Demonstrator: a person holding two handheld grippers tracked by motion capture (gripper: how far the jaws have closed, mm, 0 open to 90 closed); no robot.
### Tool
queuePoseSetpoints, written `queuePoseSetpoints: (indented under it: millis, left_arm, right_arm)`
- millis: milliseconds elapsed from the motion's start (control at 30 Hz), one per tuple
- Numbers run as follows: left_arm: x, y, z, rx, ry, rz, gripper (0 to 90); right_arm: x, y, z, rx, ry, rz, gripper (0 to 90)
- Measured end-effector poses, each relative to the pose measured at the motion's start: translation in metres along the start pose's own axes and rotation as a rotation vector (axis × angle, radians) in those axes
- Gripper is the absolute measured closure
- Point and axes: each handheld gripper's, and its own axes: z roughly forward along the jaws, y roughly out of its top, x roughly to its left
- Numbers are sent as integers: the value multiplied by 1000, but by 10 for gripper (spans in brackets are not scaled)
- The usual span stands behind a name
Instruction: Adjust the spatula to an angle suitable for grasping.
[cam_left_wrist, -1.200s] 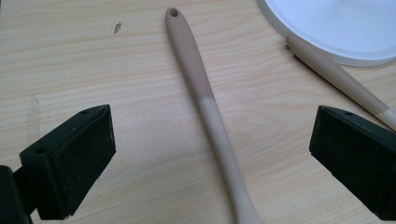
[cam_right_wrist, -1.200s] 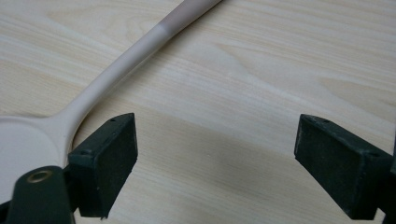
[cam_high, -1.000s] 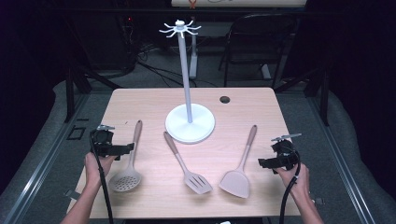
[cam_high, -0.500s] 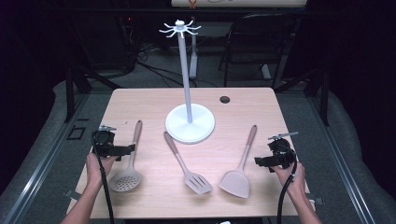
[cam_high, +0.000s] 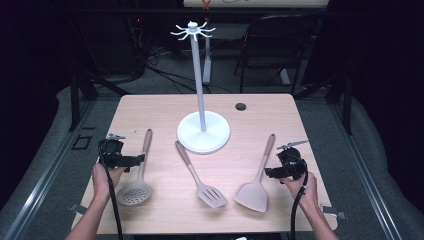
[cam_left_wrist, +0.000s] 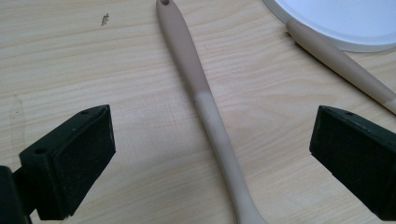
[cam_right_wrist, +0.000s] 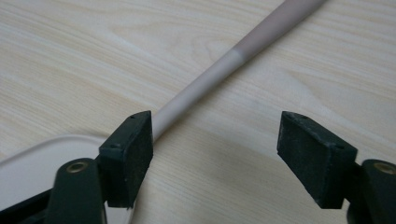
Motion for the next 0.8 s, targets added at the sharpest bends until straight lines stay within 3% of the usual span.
queuePoseSetpoints:
  millis: [100, 167, 233, 267, 333, 400, 633, 667, 800]
  left_arm:
    - [0, 0, 0, 9, -3, -4, 0]
    - [-1, 1, 1, 7, -1, 0, 0]
    - [-1, 1, 1, 10, 0, -2, 0]
    - [-1, 1, 0, 12, -1, 1, 0]
    - [-2, 2, 1, 11, 1, 2, 0]
    - [-3, 2, 1, 15, -1, 1, 0]
    - [-4, 2, 3, 23, 2, 5, 0]
    - [-4, 2, 3, 24, 1, 4, 0]
    - [-6, 3, 4, 25, 0, 12, 0]
  right_arm:
    - [4, 0, 2, -26, 15, 29, 315]
    - [6, 3, 3, -5, 14, 16, 348]
    - [9, 3, 6, -18, 25, 31, 365]
    - [13, 6, 8, 11, 0, 20, 393]
    - [15, 7, 12, -5, -2, 32, 407]
    - [16, 9, 16, 24, -22, 21, 424]
    - [15, 10, 31, 49, 10, 66, 445]
    - [15, 11, 31, 68, 0, 57, 448]
    - [21, 13, 37, 57, 23, 61, 473]
